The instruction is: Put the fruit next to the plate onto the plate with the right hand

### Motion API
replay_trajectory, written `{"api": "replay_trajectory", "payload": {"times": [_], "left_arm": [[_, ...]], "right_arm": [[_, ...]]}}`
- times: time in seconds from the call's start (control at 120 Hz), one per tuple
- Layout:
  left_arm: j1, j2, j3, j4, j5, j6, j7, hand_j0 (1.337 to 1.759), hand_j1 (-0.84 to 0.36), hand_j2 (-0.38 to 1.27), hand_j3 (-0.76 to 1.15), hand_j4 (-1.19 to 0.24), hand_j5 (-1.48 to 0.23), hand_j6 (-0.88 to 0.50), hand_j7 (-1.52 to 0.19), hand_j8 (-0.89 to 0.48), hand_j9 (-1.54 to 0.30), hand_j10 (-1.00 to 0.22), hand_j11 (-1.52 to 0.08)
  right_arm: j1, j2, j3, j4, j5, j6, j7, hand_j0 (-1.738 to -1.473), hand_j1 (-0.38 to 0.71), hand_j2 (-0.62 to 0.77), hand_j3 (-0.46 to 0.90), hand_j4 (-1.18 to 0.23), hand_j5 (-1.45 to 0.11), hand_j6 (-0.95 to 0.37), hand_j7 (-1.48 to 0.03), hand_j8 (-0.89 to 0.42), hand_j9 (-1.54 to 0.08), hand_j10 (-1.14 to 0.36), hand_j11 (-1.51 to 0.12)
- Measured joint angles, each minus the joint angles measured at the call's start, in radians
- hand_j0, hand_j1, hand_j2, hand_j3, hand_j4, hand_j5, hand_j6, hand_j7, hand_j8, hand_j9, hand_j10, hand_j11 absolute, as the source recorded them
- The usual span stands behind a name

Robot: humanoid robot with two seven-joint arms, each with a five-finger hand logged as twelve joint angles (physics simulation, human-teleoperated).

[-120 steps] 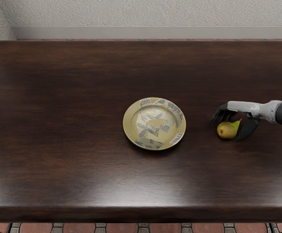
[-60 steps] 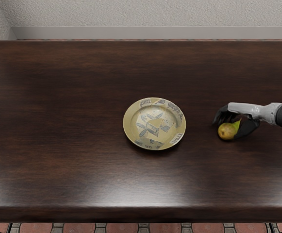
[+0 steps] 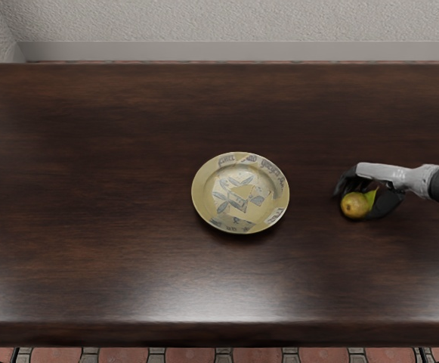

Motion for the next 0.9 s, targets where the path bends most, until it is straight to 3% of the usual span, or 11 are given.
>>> {"api": "replay_trajectory", "payload": {"times": [0.15, 0.175, 0.333, 0.608, 0.775, 0.9], "left_arm": [[-0.001, 0.000, 0.000, 0.000, 0.000, 0.000, 0.000, 1.658, 0.32, 0.01, 0.00, -0.02, -0.03, -0.02, -0.03, -0.02, -0.03, -0.02, -0.03], [-0.001, 0.000, 0.000, 0.000, 0.000, 0.000, 0.000, 1.658, 0.32, 0.01, 0.00, -0.02, -0.03, -0.02, -0.03, -0.02, -0.03, -0.02, -0.03], [-0.001, 0.000, 0.000, 0.001, 0.000, 0.000, 0.000, 1.658, 0.32, 0.00, 0.00, -0.02, -0.03, -0.02, -0.03, -0.02, -0.03, -0.02, -0.03], [-0.001, 0.000, 0.001, 0.001, 0.000, 0.000, 0.000, 1.658, 0.32, 0.00, 0.00, -0.02, -0.03, -0.02, -0.03, -0.02, -0.03, -0.02, -0.03], [-0.001, 0.000, 0.001, 0.000, 0.000, 0.000, 0.000, 1.658, 0.32, 0.00, 0.00, -0.02, -0.03, -0.02, -0.03, -0.02, -0.03, -0.02, -0.03], [-0.001, 0.000, 0.001, 0.001, -0.001, 0.000, 0.000, 1.658, 0.32, 0.00, 0.00, -0.02, -0.03, -0.02, -0.03, -0.02, -0.03, -0.02, -0.03]], "right_arm": [[0.000, 0.000, -0.006, -0.003, -0.002, -0.003, -0.001, -1.641, 0.19, -0.05, 0.00, -0.54, -0.65, -0.51, -0.67, -0.42, -0.69, -0.41, -0.72], [0.000, 0.000, -0.008, -0.004, -0.003, -0.004, 0.000, -1.642, 0.19, -0.02, 0.00, -0.55, -0.67, -0.44, -0.68, -0.42, -0.71, -0.41, -0.74], [0.000, -0.001, -0.013, -0.012, -0.011, -0.005, 0.005, -1.646, 0.21, 0.10, 0.00, -0.62, -0.74, -0.46, -0.77, -0.45, -0.78, -0.44, -0.80], [0.001, -0.001, -0.016, -0.020, -0.014, -0.004, 0.007, -1.649, 0.18, 0.16, 0.00, -0.67, -0.91, -0.48, -0.90, -0.45, -0.93, -0.48, -0.94], [0.003, -0.001, -0.017, -0.022, -0.015, -0.003, 0.007, -1.651, 0.17, 0.34, 0.00, -0.70, -1.02, -0.50, -1.01, -0.50, -1.04, -0.58, -1.05], [0.012, -0.002, -0.017, -0.022, -0.011, 0.006, 0.007, -1.652, 0.22, 0.47, 0.00, -0.66, -1.10, -0.47, -1.06, -0.47, -1.11, -0.58, -1.11]]}}
